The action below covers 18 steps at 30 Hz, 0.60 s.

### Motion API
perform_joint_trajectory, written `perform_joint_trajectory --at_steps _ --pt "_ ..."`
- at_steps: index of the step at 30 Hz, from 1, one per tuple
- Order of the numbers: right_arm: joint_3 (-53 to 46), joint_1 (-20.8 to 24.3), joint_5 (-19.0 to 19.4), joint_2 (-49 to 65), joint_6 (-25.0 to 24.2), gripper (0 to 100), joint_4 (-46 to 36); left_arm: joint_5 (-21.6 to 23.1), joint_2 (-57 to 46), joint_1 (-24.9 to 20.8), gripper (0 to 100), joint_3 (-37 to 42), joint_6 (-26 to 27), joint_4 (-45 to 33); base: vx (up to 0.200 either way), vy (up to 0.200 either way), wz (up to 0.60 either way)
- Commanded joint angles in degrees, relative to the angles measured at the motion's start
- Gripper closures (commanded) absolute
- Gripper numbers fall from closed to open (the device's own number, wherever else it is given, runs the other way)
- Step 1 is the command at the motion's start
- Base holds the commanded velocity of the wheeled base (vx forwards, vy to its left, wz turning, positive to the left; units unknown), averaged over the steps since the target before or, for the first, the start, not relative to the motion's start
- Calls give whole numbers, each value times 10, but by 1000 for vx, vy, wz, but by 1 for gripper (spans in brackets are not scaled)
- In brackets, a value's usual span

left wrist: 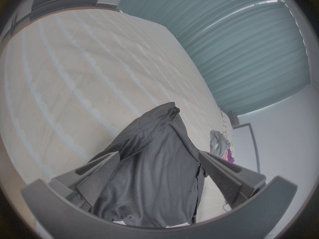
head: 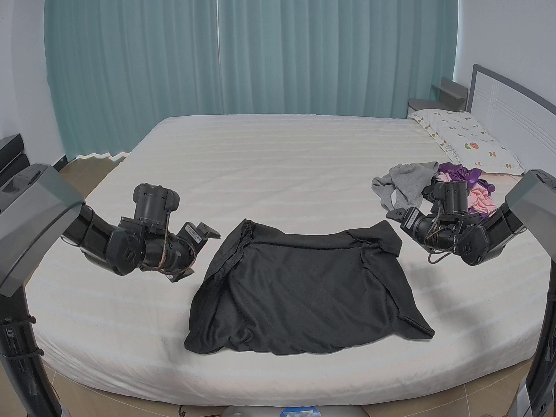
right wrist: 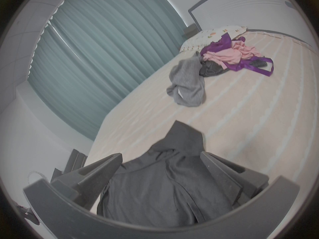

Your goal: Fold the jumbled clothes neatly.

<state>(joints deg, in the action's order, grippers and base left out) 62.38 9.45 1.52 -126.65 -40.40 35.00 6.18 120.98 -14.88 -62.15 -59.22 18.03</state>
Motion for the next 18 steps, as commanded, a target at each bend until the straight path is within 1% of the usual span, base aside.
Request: perform_joint_trajectory --at_steps 1,2,3,4,9,12,14,15,18 --pt "-3 34 -3 -14 16 0 -54 -2 -15 -26 0 90 -56 85 0 0 0" --pt "-3 34 -3 -14 16 0 -54 -2 -15 -26 0 90 -56 85 0 0 0" --pt "3 43 -7 -26 43 0 -75 -1 -13 -32 0 104 -77 112 0 0 0" --pt "8 47 -14 -34 52 0 -81 1 -12 -32 0 108 -83 123 0 0 0" --pt "45 66 -68 -75 80 0 -96 4 -8 -30 0 129 -98 161 0 0 0" --pt "64 77 -84 -91 100 0 -100 3 -2 -26 0 135 -107 175 0 0 0" --pt "65 78 -85 -92 102 0 -100 3 -2 -25 0 136 -108 175 0 0 0" --pt "83 85 -93 -105 114 0 -101 4 -5 -17 0 138 -115 177 0 0 0" --pt "108 84 -110 -127 128 0 -122 5 0 -10 0 138 -115 180 0 0 0"
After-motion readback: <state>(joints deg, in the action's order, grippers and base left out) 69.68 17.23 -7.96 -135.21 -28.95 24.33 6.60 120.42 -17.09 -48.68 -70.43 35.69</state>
